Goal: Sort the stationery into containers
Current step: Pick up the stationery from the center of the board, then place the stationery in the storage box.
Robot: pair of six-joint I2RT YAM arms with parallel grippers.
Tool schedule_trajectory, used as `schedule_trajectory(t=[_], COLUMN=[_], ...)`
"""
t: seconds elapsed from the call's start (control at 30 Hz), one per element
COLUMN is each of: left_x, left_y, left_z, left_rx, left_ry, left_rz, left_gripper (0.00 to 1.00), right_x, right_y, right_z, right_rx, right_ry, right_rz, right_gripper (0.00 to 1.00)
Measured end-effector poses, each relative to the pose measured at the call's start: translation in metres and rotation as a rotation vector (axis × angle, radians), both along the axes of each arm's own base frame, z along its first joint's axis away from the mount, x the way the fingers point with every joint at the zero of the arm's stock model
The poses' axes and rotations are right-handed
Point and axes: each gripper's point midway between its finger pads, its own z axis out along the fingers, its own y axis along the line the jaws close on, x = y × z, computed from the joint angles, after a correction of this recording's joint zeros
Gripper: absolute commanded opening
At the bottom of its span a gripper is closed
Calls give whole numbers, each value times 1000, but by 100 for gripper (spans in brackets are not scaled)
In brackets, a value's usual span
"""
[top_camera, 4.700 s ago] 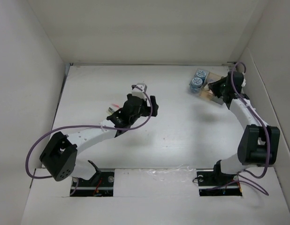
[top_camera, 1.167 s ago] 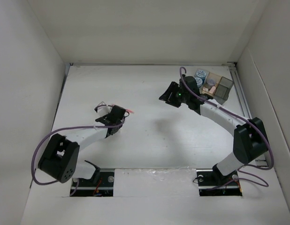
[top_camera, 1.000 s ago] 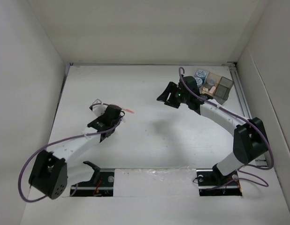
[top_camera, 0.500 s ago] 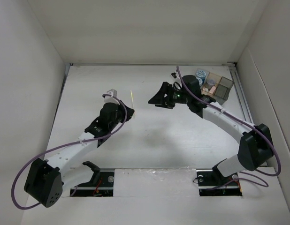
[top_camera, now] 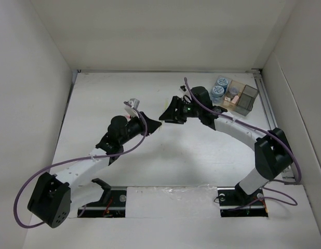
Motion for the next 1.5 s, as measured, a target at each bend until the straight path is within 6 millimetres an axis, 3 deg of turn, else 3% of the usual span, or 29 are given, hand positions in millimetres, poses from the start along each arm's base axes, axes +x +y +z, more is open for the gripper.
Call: schedule_trajectory(t=[0.1, 0.17, 0.27, 0.3, 0.33, 0.4, 0.57, 0.67, 0.83, 0.93, 1.03, 1.13, 1.23, 1.37, 1.5], left_x=[-3, -4, -5, -6, -6, -5, -1, 6, 22, 29, 32, 33, 33, 31, 28], left_y=[-5, -8, -11, -11, -12, -12, -11, -6, 16, 28, 35, 40, 42, 43, 43], left_z=[-2, -6, -12, -13, -13, -12, -12, -12, -25, -36, -41, -44, -45, -41, -32], left_rx=[-2, 2, 10, 11, 11, 7, 9, 17, 72, 110, 133, 146, 154, 147, 131], left_ry=[-4, 6, 19, 21, 20, 17, 8, 4, 38, 64, 78, 84, 89, 82, 64], left_rz=[-39, -59, -79, -82, -85, -88, -70, -18, 139, 218, 261, 286, 299, 298, 290], left_gripper=[0, 0, 4, 10, 27, 45, 49, 49, 46, 46, 46, 46, 46, 46, 46], right_x=[3, 6, 7, 8, 10, 15, 40, 78, 148, 168, 177, 184, 184, 170, 159], right_y=[5, 7, 10, 9, 9, 8, -14, -57, -187, -264, -325, -367, -401, -435, -459], right_z=[-6, -7, -6, -6, -6, -6, -9, -10, 2, 14, 20, 8, -23, -65, -79], right_rx=[-4, 0, 5, 5, 3, -2, -49, -127, -305, -390, -476, -574, -686, -835, -921], right_ry=[18, 22, 21, 20, 17, 4, -8, -5, -18, -17, -5, 33, 106, 212, 255], right_rz=[-5, -11, -21, -28, -37, -59, -180, -359, -807, -1037, -1217, -1332, -1401, -1451, -1507], right_gripper=[39, 20, 5, 4, 4, 4, 2, 2, 2, 6, 7, 6, 6, 6, 6])
